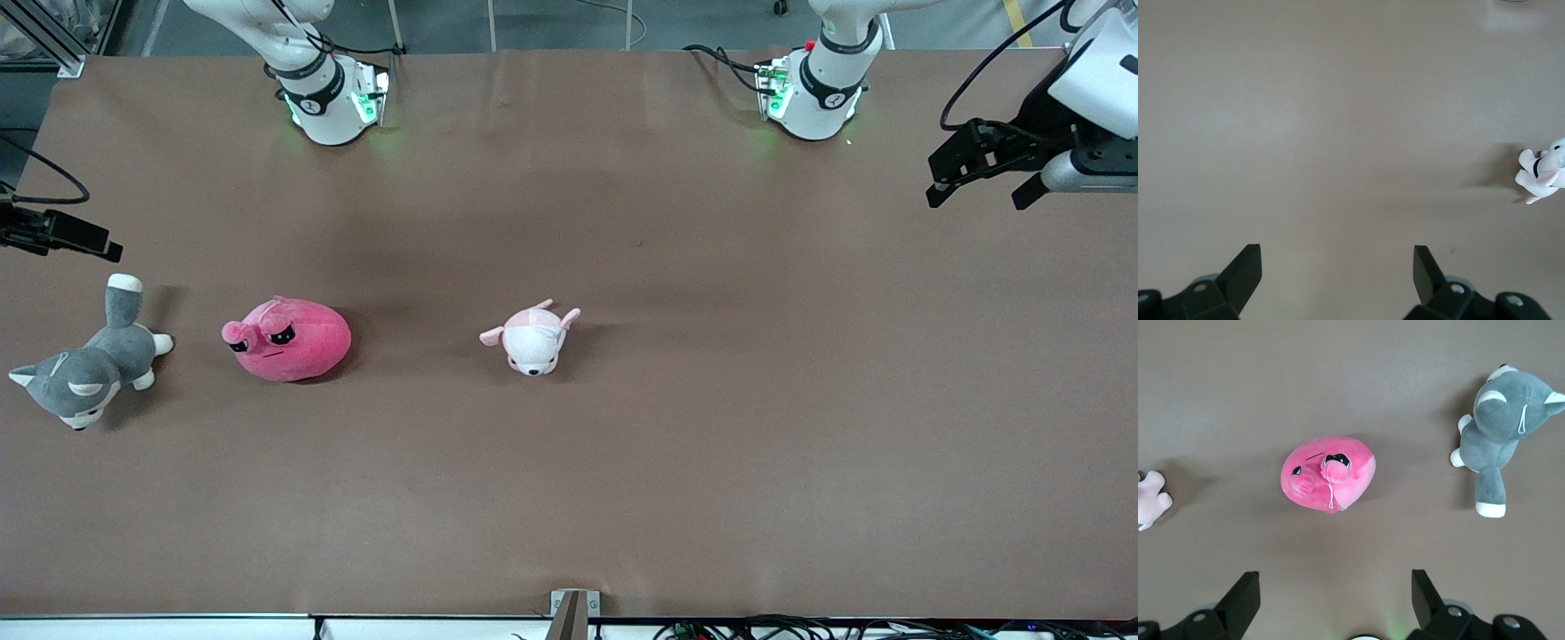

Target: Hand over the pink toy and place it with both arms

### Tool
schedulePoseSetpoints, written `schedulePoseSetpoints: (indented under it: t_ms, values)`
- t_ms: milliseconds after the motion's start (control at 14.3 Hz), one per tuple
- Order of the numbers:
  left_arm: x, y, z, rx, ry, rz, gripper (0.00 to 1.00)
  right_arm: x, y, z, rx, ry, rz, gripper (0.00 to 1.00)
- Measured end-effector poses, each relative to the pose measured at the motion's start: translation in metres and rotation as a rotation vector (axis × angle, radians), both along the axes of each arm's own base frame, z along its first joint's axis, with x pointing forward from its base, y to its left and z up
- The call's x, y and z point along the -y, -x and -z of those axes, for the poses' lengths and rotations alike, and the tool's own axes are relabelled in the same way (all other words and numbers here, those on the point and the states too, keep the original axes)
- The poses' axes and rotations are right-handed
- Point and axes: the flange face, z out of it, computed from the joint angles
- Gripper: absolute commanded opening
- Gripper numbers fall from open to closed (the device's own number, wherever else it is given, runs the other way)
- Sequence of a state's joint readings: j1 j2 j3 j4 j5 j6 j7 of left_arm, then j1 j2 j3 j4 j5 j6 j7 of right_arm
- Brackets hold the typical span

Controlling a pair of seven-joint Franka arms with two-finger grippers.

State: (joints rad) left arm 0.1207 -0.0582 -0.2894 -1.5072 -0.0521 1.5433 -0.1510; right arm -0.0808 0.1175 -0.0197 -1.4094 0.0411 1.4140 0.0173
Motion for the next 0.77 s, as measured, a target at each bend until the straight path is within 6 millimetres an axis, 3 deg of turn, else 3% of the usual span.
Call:
schedulePoseSetpoints:
  t_ms: [279,769]
  values:
    - [0.007,0.001,0.001,-0.002,0.0,0.012,1.0,-0.003,0.002,-0.021,0.026,0.005,-0.006,1.0]
    - [0.001,-0.006,0.009,-0.018,0.002,0.002,1.0,-0.029,0.002,-0.017,-0.013,0.004,-0.057,1.0]
